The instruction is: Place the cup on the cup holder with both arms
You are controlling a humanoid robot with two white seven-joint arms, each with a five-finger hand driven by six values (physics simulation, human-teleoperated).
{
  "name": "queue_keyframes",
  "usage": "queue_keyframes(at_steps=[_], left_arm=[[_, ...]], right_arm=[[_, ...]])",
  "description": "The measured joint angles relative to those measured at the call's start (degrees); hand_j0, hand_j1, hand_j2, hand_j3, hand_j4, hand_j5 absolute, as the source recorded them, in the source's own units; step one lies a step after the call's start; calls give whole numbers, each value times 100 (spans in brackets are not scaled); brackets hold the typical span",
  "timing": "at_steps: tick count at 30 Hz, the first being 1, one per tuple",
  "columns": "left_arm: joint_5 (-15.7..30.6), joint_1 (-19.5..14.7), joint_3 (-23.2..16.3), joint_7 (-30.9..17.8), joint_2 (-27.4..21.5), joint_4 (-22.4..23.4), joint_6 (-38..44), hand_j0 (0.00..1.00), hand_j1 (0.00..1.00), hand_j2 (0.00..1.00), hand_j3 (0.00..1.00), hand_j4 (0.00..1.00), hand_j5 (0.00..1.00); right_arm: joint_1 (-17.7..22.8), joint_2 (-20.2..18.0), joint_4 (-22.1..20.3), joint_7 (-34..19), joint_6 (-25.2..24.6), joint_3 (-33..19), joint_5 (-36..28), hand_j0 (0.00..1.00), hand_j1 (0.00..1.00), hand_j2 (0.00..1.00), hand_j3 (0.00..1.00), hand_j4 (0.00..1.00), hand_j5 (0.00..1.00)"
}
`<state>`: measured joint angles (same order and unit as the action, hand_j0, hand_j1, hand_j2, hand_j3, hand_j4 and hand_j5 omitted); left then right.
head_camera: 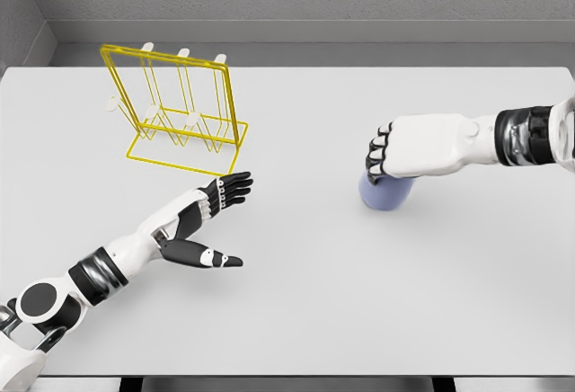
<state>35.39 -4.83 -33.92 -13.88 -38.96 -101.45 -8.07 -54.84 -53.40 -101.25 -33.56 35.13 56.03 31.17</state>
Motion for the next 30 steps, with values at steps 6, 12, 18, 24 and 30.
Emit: queue_keyframes(at_steps=[6, 12, 18, 24, 30], left_arm=[[0, -26, 5, 0, 5, 57, -1, 100, 100, 100, 100, 100, 100], [6, -53, 8, 0, 6, 111, -1, 100, 100, 100, 100, 100, 100], [16, -70, 12, 0, 0, 168, -1, 100, 100, 100, 100, 100, 100], [17, -88, 8, 0, 6, 180, -1, 100, 100, 100, 100, 100, 100], [11, -97, 7, 0, 8, 182, -1, 100, 100, 100, 100, 100, 100]], right_arm=[[9, 292, -1, 5, 0, 32, -14, 64, 64, 64, 64, 64, 64], [26, 570, -1, 5, 1, 82, -38, 64, 64, 64, 64, 64, 64], [18, 896, -6, 0, 2, 172, -52, 64, 64, 64, 64, 64, 64], [18, 1142, -5, -3, 1, 242, -56, 64, 64, 64, 64, 64, 64], [18, 1247, -3, -1, 0, 321, -55, 87, 87, 87, 87, 87, 87]])
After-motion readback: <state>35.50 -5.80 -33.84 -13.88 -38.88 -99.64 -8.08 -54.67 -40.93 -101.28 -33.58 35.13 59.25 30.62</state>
